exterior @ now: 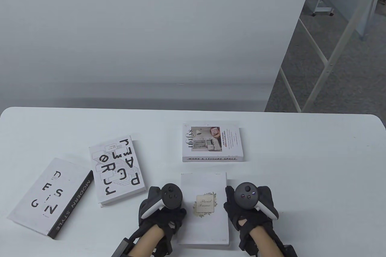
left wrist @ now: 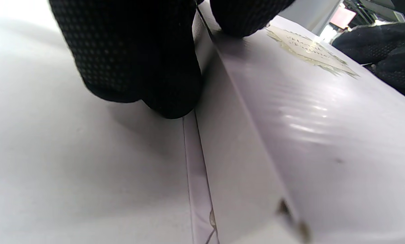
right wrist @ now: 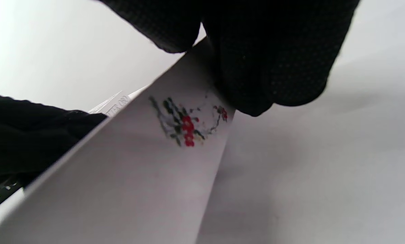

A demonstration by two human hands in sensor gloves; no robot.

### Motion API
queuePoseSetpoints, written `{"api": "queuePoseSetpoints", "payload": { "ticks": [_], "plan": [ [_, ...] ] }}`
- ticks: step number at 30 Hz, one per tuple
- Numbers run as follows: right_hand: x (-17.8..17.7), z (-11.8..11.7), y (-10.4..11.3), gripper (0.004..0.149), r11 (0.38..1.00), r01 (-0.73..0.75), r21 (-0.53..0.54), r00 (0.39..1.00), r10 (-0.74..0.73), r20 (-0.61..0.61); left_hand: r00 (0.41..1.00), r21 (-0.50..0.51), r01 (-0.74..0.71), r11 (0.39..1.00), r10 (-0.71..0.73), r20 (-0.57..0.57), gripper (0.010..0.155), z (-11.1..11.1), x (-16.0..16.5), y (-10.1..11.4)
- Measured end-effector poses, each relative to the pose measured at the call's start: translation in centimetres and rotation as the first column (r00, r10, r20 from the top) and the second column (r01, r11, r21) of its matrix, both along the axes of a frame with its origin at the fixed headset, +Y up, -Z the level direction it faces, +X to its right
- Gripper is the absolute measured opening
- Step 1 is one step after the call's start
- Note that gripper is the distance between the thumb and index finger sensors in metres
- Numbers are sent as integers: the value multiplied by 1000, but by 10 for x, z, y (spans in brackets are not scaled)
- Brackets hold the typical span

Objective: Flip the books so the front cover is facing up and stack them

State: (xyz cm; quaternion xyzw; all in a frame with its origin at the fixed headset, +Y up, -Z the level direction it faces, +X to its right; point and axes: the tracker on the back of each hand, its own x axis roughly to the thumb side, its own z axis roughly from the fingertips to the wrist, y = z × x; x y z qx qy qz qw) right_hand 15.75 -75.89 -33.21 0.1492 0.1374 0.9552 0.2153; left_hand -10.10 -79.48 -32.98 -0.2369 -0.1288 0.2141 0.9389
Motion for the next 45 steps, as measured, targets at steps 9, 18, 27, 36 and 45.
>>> {"api": "queuePoseSetpoints", "payload": {
  "ticks": [9,18,27,36,45],
  "plan": [
    [-10,12,15,58,989,-51,139,990,69,-126,998,-46,-59,997,58,-32,69,-4,-12,-2],
    [-16,18,18,65,977,3,211,962,54,-266,997,-84,-59,995,55,-49,68,-8,-23,-5],
    [-28,26,18,75,966,-76,246,937,153,-313,992,-110,-104,988,95,-78,66,-10,-30,-9],
    [-37,33,14,83,915,-131,381,923,253,-291,995,-103,-84,991,77,-66,64,-10,-31,-9],
    [-27,26,11,79,938,-25,346,950,130,-284,1000,35,22,999,-23,16,65,-13,-35,7]
  ]
}}
